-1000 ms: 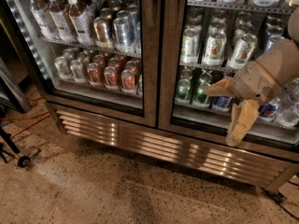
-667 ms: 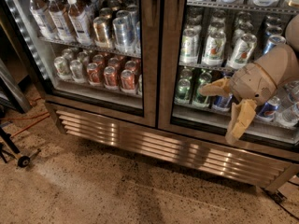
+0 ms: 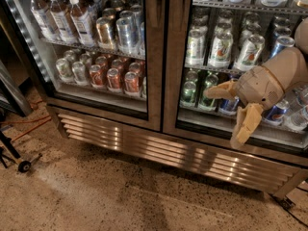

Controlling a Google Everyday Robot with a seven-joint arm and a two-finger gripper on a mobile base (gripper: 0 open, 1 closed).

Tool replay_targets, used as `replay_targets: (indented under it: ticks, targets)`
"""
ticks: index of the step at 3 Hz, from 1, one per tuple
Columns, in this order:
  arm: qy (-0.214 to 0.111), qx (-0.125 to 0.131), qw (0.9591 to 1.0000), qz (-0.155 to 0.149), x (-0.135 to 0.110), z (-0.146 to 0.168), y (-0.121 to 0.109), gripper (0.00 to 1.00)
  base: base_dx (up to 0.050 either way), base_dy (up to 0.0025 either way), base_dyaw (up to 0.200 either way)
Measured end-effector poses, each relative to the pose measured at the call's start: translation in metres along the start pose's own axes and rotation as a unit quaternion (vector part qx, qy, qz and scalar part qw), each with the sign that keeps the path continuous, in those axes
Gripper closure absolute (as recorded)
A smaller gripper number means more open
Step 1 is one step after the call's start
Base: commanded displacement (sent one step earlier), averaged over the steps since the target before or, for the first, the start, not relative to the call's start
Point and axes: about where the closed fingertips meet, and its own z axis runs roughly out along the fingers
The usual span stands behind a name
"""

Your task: Open right fridge door

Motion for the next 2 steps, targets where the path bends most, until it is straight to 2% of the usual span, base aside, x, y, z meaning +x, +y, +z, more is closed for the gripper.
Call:
replay_targets:
  ticks: [1,2]
  targets:
    - [-0.052,0.024,0.9983,-0.011,0.000,0.008,0.014,0.00,0.000,0.00000,0.000]
    - [-0.120,0.049,0.9915,-0.014,0.009,0.018,0.038,0.00,0.000,0.00000,0.000]
